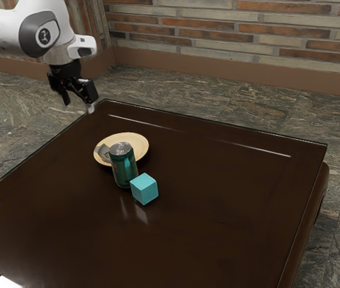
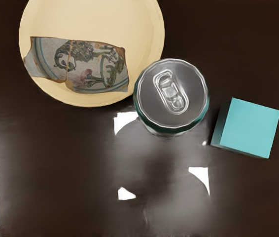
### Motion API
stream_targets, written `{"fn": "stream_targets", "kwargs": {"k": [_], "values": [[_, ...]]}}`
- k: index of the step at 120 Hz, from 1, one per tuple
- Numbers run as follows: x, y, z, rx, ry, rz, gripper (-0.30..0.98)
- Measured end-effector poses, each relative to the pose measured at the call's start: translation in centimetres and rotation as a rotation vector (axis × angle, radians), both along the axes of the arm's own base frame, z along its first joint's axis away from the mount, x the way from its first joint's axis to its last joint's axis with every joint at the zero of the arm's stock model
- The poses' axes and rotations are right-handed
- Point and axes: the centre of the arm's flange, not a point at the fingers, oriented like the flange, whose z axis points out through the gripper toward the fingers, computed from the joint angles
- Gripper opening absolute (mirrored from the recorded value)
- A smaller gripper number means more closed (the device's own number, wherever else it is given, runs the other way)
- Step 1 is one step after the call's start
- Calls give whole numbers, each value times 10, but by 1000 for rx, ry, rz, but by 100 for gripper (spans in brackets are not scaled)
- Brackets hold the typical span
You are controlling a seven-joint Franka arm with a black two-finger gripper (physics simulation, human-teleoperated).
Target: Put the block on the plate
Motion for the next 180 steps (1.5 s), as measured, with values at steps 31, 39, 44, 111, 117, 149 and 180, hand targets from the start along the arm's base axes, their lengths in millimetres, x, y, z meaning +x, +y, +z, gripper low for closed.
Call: {"fn": "stream_targets", "kwargs": {"k": [31,39,44,111,117,149,180], "values": [[-5,-9,18,-46,39,202,69],[-6,-24,16,-59,61,315,69],[-3,-33,11,-67,68,379,69],[31,-91,-134,-65,52,1047,69],[29,-94,-146,-69,47,1081,69],[38,-110,-184,-77,-5,1217,69],[49,-113,-223,-81,-4,1326,69]]}}
